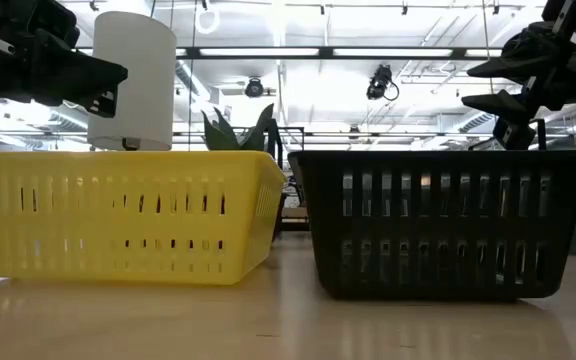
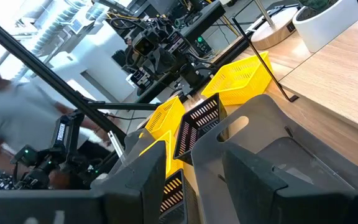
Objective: Stack baskets on shelf by color
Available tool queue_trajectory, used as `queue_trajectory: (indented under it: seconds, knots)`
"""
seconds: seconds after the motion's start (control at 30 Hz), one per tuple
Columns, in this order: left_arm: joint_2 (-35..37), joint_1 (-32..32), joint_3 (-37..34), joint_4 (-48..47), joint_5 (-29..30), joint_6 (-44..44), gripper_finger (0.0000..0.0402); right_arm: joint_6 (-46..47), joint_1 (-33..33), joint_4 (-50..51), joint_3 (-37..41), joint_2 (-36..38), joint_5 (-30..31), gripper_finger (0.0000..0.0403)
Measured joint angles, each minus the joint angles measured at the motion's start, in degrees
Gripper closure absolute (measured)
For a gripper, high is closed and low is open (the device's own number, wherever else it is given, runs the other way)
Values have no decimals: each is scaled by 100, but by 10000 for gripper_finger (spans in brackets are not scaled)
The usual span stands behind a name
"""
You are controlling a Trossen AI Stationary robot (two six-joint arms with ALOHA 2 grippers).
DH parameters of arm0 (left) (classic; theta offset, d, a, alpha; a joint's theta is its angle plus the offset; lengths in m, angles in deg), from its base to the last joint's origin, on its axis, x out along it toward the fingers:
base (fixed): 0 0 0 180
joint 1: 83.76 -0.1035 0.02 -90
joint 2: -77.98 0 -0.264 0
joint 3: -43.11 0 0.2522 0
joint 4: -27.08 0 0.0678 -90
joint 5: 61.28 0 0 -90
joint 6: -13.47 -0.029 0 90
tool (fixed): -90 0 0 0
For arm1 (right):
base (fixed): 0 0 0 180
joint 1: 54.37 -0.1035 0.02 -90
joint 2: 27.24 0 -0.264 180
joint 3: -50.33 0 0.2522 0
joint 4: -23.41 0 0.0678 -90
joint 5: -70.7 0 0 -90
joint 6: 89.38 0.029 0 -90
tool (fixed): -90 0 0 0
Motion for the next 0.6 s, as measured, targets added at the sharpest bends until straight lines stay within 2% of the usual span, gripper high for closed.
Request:
queue_trajectory:
  seconds: [0.3,0.6]
  knots:
    - [-1,0,-1,0,-1,0,366,0,-2,0,0,1,0,240]
    - [-1,1,0,0,-1,0,376,0,-2,0,0,-1,0,240]
